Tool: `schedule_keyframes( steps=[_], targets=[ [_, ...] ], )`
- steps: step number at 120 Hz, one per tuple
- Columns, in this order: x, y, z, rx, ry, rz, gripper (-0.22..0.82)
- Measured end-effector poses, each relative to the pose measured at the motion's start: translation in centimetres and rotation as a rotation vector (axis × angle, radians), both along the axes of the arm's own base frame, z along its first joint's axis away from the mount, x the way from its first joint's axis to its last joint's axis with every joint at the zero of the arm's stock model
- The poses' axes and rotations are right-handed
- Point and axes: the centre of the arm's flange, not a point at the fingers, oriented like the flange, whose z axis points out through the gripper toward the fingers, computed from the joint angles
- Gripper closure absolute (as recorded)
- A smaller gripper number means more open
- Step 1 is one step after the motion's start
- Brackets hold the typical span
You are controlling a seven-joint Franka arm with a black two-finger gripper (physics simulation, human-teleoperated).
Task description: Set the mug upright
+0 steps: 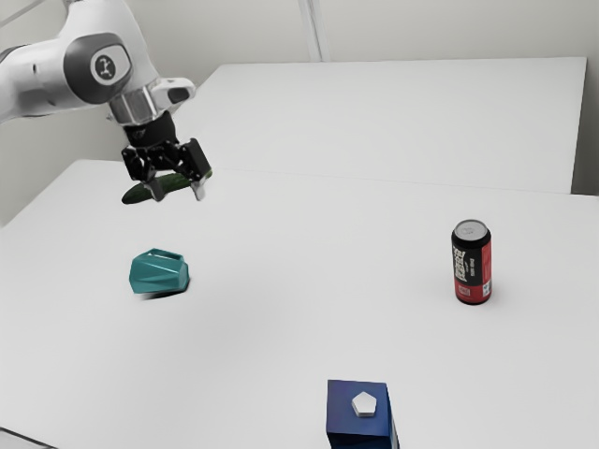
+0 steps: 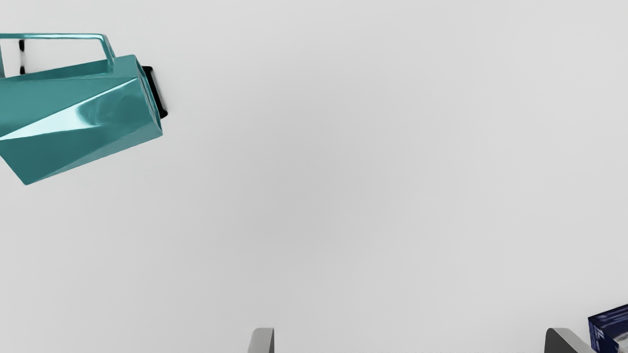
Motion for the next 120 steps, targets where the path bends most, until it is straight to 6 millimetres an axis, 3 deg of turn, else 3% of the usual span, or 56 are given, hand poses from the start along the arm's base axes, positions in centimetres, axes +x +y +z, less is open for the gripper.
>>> schedule_keyframes(
  steps=[24, 44, 78, 102, 120],
  targets=[
    [-1.8, 8.1, -4.7, -0.143, -0.018, 0.091, 0.00],
    [-3.1, 13.3, -7.7, -0.257, -0.053, 0.116, 0.00],
    [-4.8, 22.9, -14.6, -0.443, -0.104, 0.130, 0.00],
    [-3.4, 25.2, -18.2, -0.541, -0.155, 0.064, 0.00],
    [-3.4, 26.9, -20.1, -0.587, -0.184, 0.037, 0.00]
  ],
)
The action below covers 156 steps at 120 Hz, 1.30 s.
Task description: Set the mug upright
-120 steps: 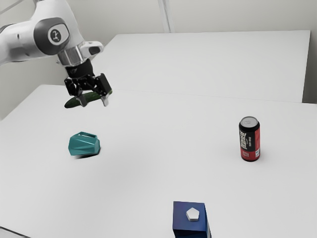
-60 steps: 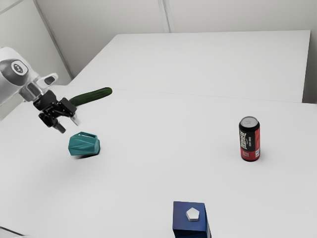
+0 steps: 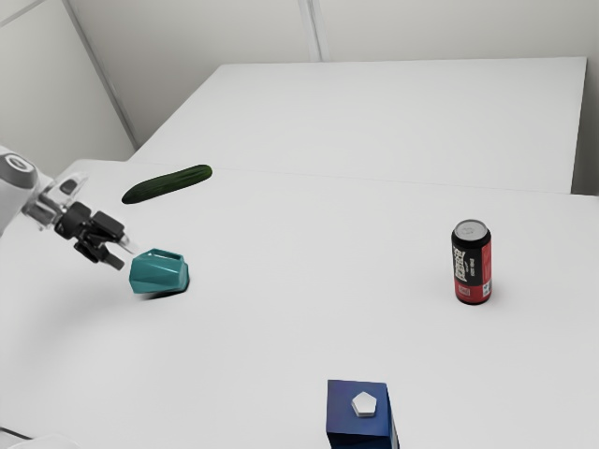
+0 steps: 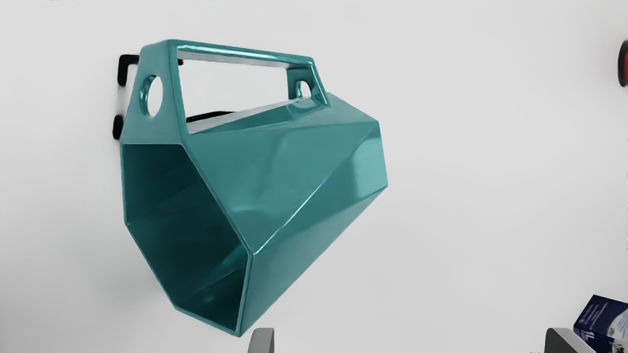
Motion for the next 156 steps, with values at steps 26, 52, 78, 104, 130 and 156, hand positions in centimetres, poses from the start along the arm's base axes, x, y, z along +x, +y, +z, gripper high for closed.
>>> schedule_keyframes(
  steps=[26, 52, 78, 104, 130, 156],
  targets=[
    [0.7, 2.1, -2.1, -0.040, -0.050, -0.030, 0.00],
    [1.3, 2.5, -3.4, -0.082, -0.106, -0.029, 0.00],
    [2.1, 2.5, -5.3, -0.125, -0.148, -0.007, 0.00],
    [1.9, 1.6, -6.3, -0.195, -0.144, -0.028, 0.13],
    [1.3, 0.9, -6.5, -0.253, -0.128, -0.065, 0.43],
    [1.2, 0.6, -6.2, -0.273, -0.130, -0.094, 0.67]
  ],
)
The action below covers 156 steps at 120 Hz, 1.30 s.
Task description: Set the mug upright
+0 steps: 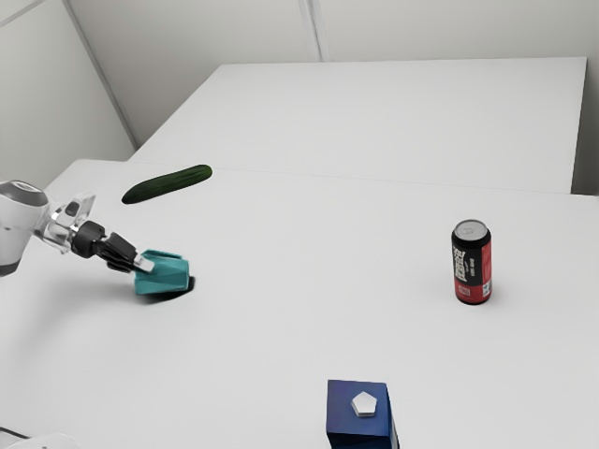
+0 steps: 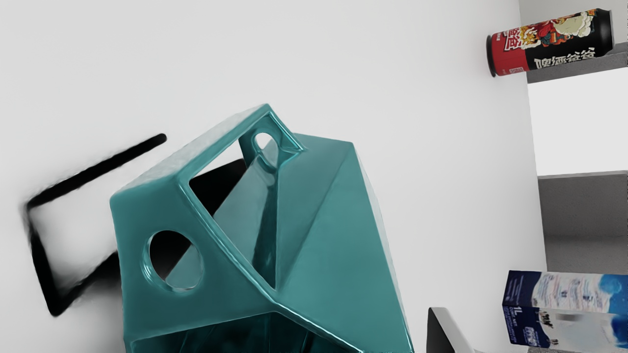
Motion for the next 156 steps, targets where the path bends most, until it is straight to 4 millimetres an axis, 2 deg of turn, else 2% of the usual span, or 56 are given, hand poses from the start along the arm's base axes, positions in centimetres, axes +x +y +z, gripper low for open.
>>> schedule_keyframes(
  steps=[16, 35, 49, 58, 75, 88, 108, 142, 156],
  targets=[
    [0.1, -0.1, 0.2, 0.001, -0.007, -0.008, 0.73],
    [0.1, -0.1, 0.7, 0.010, -0.017, -0.014, 0.76],
    [0.3, -0.6, 2.1, 0.039, -0.033, -0.032, 0.77],
    [0.4, -1.0, 3.6, 0.083, -0.046, -0.056, 0.77],
    [1.8, -4.3, 7.2, 0.223, -0.071, -0.154, 0.78],
    [3.0, -7.5, 9.0, 0.344, -0.069, -0.240, 0.78],
    [3.4, -12.7, 11.4, 0.553, -0.055, -0.345, 0.78],
    [3.7, -19.9, 12.8, 0.822, -0.021, -0.422, 0.78],
    [3.7, -23.0, 12.7, 0.893, 0.001, -0.434, 0.78]
  ],
)
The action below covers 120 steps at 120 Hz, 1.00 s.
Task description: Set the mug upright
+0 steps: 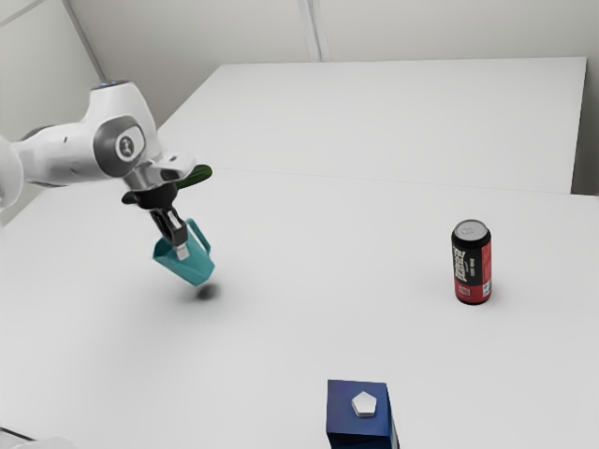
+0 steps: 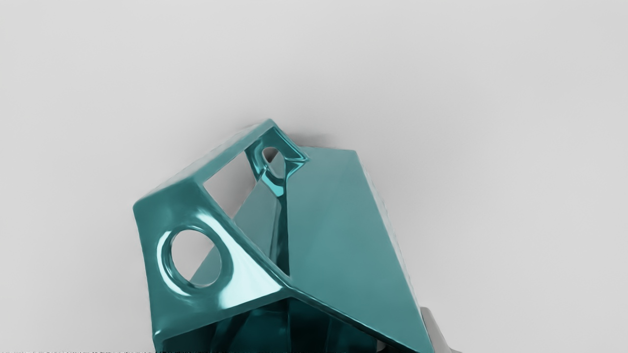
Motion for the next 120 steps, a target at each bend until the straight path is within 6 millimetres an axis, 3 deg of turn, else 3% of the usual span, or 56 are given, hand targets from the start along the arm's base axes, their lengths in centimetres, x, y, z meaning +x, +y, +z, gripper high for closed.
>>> schedule_keyframes(
  steps=[23, 40, 63, 108, 120],
  targets=[
    [0.2, -3.8, -1.0, 0.059, -0.027, 0.028, 0.78],
    [-0.1, -5.1, -2.2, 0.081, -0.042, 0.068, 0.78],
    [-0.3, -5.1, -2.9, 0.099, -0.048, 0.134, 0.78],
    [-0.6, -3.3, -4.0, 0.105, -0.019, 0.256, 0.78],
    [-0.7, -3.7, -4.3, 0.106, -0.014, 0.264, 0.70]
  ],
)
